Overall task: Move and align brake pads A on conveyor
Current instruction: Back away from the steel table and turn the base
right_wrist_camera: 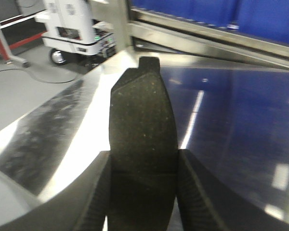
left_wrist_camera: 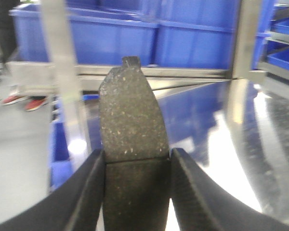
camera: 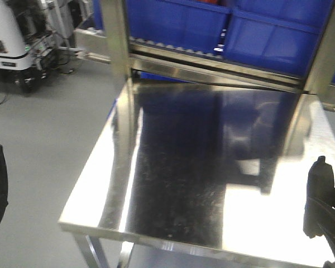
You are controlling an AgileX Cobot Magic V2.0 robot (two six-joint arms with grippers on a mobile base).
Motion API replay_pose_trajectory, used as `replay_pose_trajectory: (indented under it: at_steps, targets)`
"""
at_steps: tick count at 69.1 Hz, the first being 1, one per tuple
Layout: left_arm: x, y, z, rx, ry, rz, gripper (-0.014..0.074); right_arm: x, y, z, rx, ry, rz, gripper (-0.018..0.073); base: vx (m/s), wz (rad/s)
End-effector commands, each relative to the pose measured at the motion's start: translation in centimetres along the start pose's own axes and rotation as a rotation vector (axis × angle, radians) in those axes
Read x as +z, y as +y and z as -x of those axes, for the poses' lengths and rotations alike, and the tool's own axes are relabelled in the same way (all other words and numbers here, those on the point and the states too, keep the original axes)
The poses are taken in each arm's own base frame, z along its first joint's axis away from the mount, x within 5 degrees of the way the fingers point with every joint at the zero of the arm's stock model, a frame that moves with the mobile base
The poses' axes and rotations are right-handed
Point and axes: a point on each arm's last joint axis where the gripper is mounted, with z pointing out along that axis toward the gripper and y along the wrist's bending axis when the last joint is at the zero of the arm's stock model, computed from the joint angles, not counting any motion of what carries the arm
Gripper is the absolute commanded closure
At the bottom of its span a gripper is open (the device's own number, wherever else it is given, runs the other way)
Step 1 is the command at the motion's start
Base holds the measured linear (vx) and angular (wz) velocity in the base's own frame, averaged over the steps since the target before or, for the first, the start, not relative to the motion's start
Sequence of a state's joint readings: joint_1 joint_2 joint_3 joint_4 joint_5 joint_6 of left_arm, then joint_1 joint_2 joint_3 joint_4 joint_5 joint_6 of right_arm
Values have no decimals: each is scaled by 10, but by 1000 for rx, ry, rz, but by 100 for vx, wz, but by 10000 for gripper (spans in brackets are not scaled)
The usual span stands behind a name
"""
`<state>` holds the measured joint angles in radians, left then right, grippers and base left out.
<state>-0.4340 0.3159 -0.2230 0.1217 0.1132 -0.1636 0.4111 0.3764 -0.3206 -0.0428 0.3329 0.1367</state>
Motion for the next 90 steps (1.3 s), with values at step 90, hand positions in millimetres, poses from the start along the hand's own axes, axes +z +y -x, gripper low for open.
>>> replay_pose_trajectory:
  at_steps: [90]
  targets:
    - [-2,-2,19,-1,-125,-23,449,-3,2,18,-19,-118,10,533,-1,65]
